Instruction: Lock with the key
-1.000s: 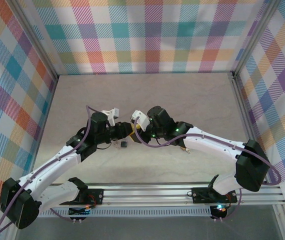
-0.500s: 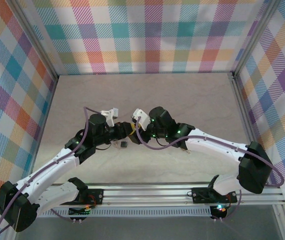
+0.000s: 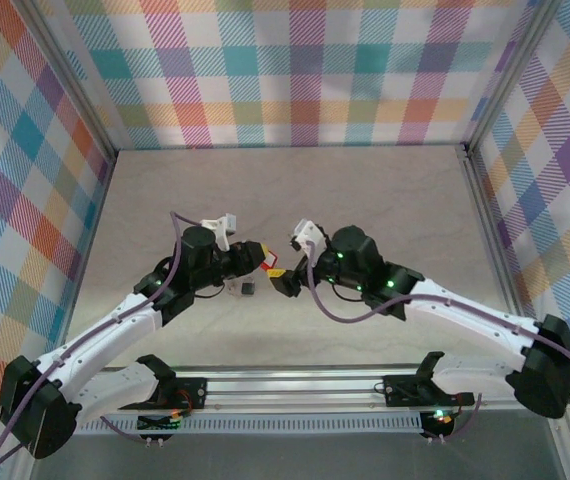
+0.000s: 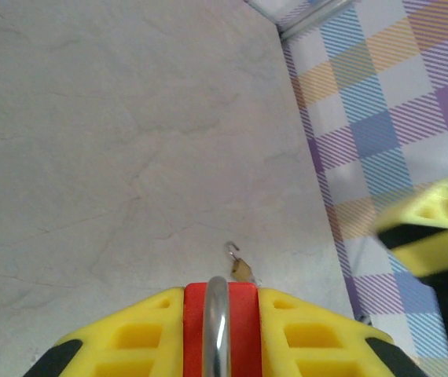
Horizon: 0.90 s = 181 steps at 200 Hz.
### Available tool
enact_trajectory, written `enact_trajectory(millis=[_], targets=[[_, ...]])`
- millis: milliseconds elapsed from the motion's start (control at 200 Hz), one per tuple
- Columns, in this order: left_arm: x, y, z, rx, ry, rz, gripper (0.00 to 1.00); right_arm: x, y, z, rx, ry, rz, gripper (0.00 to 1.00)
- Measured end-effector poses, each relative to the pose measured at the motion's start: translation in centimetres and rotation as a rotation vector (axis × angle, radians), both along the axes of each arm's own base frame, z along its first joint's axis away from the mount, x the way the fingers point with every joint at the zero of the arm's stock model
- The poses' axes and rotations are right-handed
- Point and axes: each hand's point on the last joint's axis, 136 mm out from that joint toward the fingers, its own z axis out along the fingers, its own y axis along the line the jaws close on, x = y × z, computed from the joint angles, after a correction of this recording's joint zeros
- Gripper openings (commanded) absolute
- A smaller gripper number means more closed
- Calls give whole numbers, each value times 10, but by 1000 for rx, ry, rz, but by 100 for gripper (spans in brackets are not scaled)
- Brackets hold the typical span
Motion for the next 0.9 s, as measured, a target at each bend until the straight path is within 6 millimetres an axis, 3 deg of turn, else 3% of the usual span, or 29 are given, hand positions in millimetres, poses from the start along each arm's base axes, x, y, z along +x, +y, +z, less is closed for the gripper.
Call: enact_trajectory(millis=[320,470,695,905], targets=[[32,-18,-9,-55,-2,15,0,8,-64,16,192,-118,-236,99],[44,-31,18,-144,-44,3,0,12,-82,26,279,-119,-301,99],[52,-43,77,-237,-208,-52,0,15,-87,26,341,-46,-335,99],[60,-34,88,-309,-290,-46,0,22,-95,19,367,68,-382,99]])
